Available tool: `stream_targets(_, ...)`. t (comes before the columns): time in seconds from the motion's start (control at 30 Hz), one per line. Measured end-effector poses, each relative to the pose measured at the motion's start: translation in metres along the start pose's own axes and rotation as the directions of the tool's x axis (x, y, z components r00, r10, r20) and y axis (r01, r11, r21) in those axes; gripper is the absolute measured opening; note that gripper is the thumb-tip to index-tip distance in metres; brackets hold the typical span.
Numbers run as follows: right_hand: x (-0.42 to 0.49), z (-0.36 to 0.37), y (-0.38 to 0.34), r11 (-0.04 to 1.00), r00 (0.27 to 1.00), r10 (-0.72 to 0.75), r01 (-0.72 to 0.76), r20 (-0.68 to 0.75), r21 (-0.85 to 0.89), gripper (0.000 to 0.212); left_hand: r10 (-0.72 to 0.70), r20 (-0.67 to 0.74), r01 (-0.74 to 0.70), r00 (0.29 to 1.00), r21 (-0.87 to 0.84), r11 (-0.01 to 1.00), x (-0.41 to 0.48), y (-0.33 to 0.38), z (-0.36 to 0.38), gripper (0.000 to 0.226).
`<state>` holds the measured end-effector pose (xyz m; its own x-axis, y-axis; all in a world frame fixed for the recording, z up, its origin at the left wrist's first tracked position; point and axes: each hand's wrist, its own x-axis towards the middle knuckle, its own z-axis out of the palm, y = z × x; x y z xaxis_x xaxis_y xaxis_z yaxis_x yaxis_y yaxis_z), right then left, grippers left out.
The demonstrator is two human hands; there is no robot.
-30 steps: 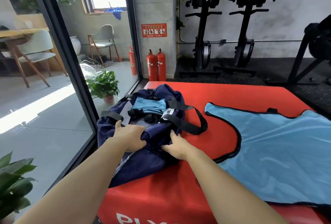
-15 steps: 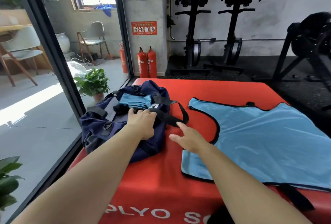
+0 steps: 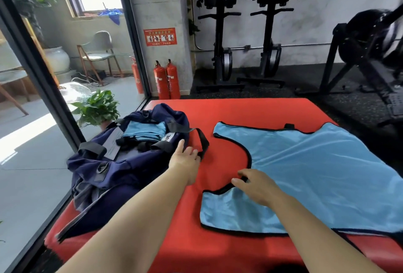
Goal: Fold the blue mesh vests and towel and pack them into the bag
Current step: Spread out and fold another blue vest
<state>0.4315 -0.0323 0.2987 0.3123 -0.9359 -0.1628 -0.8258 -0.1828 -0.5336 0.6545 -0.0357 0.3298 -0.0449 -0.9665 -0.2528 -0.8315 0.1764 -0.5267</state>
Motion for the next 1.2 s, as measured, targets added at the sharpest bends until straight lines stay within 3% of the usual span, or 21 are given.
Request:
stream_targets(0.07, 0.002, 0.001, 0.001, 0.999, 1.0, -0.022, 0.023, 0.005, -0.046, 0.032, -0.062, 0.069, 0.055, 0.996, 0.105, 0.993, 0.003, -0.006, 0.004, 0.05)
stream_targets(0.13, 0.002, 0.001, 0.001, 0.994, 0.999, -0.05, 0.051, 0.02, -0.101, 0.039, -0.068, 0.068, 0.057, 0.995, 0.143, 0.988, 0.005, -0.008, 0.008, 0.047)
stream_targets(0.3, -0.002, -0.005, -0.003, 0.998, 0.999, -0.02, 0.022, 0.042, -0.053, 0.054, -0.078, -0.085, 0.083, 0.993, 0.066, 0.994, 0.008, 0.009, -0.004, 0.038)
stream_targets(0.47, -0.017, -0.026, 0.007, 1.0, 0.996, -0.011, 0.012, -0.09, 0.012, 0.043, -0.044, -0.257, 0.043, 0.965, -0.008, 0.999, 0.012, 0.034, -0.028, 0.035)
stream_targets(0.6, -0.031, -0.039, 0.042, 0.975, 0.991, 0.029, -0.057, -0.134, -0.214, 0.056, 0.072, -0.317, -0.096, 0.946, -0.061, 0.994, 0.022, 0.068, -0.043, 0.042)
stream_targets(0.67, -0.038, -0.041, 0.066, 0.929, 0.98, 0.15, -0.184, -0.128, -0.32, 0.071, 0.105, -0.304, -0.153, 0.947, -0.139, 0.978, 0.031, 0.087, -0.049, 0.05)
stream_targets(0.8, -0.06, -0.039, 0.112, 0.871, 0.921, 0.373, -0.39, -0.112, -0.299, 0.088, 0.098, -0.289, -0.204, 0.952, -0.365, 0.908, 0.05, 0.116, -0.065, 0.056)
stream_targets(0.97, -0.074, -0.027, 0.129, 0.875, 0.93, 0.35, -0.367, -0.111, -0.317, 0.124, 0.147, -0.273, -0.276, 0.951, -0.527, 0.804, 0.089, 0.149, -0.088, 0.045)
stream_targets(1.07, -0.071, -0.026, 0.131, 0.87, 0.919, 0.372, -0.394, -0.129, -0.295, 0.116, 0.174, -0.21, -0.268, 0.962, -0.608, 0.747, 0.117, 0.174, -0.092, 0.05)
stream_targets(1.2, -0.07, -0.028, 0.13, 0.85, 0.896, 0.431, -0.442, -0.105, -0.288, 0.097, 0.097, -0.064, -0.116, 0.993, -0.611, 0.783, 0.142, 0.176, -0.093, 0.062)
